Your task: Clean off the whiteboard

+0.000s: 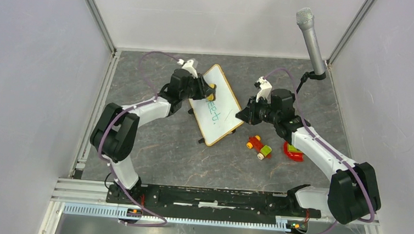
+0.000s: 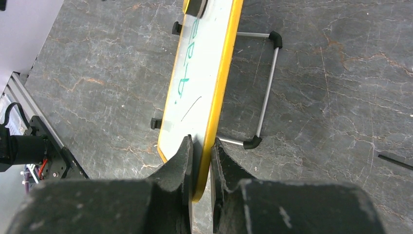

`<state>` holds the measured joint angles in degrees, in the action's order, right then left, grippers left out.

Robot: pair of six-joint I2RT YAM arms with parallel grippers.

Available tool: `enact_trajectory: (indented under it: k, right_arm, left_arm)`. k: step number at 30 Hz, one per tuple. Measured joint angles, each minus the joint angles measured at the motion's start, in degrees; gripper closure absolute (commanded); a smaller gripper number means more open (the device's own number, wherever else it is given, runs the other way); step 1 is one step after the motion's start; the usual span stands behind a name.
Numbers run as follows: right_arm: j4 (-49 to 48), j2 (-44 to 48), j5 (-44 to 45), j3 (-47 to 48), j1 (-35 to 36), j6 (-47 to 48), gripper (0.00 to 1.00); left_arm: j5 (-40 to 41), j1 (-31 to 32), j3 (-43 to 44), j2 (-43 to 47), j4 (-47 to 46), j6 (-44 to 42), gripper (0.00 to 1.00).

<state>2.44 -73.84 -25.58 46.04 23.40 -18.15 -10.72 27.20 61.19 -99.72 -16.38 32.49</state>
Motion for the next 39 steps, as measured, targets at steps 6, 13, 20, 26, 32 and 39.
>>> enact_trajectory:
  k: [6, 13, 20, 26, 32, 39]
  right_arm:
    - [-0.28, 0.02, 0.02, 0.00, 0.13, 0.00, 1.00]
    - [-0.31, 0.22, 0.22, -0.35, 0.13, -0.13, 1.00]
    - [-0.48, 0.72, 0.85, -0.96, 0.13, -0.50, 1.00]
    - [-0.11, 0.79, 1.27, -0.96, 0.13, -0.46, 1.00]
    - [-0.22, 0.81, 1.33, -0.96, 0.20, -0.48, 1.00]
    - [-1.36, 0.81, 1.31, -0.96, 0.72, -0.50, 1.00]
  left_arm:
    - [-1.40, -7.85, -3.89, -2.99, -0.04, 4.42, 0.88]
    - [4.70, -5.68, -7.56, -2.03, -2.58, 6.47, 0.87]
    - [13.84, 5.42, -9.84, 2.80, -6.45, 5.68, 0.86]
    - [17.09, 11.21, -7.45, 3.76, -7.02, 1.92, 0.85]
    - [17.62, 11.04, -8.04, 3.80, -8.17, 1.84, 0.86]
    - [14.03, 2.93, -17.29, 3.87, -16.02, 11.56, 0.87]
